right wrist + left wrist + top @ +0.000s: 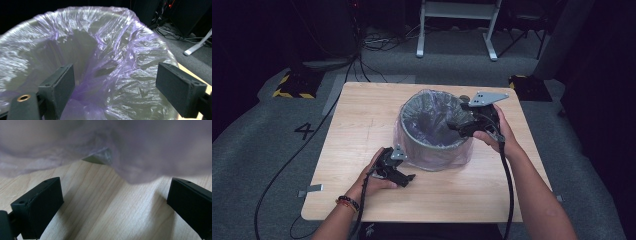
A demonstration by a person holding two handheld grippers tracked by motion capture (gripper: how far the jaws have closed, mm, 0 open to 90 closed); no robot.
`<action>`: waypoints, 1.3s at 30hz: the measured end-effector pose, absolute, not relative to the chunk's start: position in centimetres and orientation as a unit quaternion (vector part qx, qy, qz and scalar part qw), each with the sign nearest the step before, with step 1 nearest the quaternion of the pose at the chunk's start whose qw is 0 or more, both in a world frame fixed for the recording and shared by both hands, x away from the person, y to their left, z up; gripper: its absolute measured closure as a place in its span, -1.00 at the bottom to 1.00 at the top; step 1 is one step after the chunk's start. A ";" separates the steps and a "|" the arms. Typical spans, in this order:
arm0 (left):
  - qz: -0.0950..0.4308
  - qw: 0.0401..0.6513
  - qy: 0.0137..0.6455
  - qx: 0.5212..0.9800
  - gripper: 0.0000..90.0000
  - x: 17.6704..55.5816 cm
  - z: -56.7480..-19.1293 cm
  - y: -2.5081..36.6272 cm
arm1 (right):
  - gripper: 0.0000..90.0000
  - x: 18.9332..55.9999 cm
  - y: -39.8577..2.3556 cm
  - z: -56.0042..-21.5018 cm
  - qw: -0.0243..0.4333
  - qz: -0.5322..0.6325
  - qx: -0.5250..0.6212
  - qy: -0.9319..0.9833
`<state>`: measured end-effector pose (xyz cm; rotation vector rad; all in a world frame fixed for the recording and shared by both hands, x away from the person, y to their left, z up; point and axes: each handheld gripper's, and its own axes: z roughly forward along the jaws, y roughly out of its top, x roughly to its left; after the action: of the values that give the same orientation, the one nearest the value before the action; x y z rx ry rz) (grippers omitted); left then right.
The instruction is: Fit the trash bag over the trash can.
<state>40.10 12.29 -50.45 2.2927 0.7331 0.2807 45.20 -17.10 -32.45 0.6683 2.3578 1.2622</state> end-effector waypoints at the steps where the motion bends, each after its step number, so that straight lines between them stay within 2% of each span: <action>1: 0.108 0.352 0.282 0.886 -1.00 40.2 -50.4 12.1 | -0.65 45.3 -16.9 -32.5 0.191 0.446 0.237 0.842; 17: 0.100 0.352 0.264 0.892 -0.97 41.1 -50.4 9.8 | -0.65 47.2 -15.0 -32.8 0.130 0.417 0.234 0.869; 29: 0.106 0.351 0.272 0.890 -0.97 40.5 -50.4 9.5 | -0.62 48.0 -14.8 -32.6 0.144 0.379 0.239 0.882; 39: 0.099 0.357 0.260 0.892 -0.97 37.4 -50.5 12.7 | -0.63 48.3 -14.1 -32.2 0.139 0.362 0.232 0.892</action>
<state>37.41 12.67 -50.47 2.3033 0.6709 0.2551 48.33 -14.15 -32.18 0.6714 2.5782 1.0453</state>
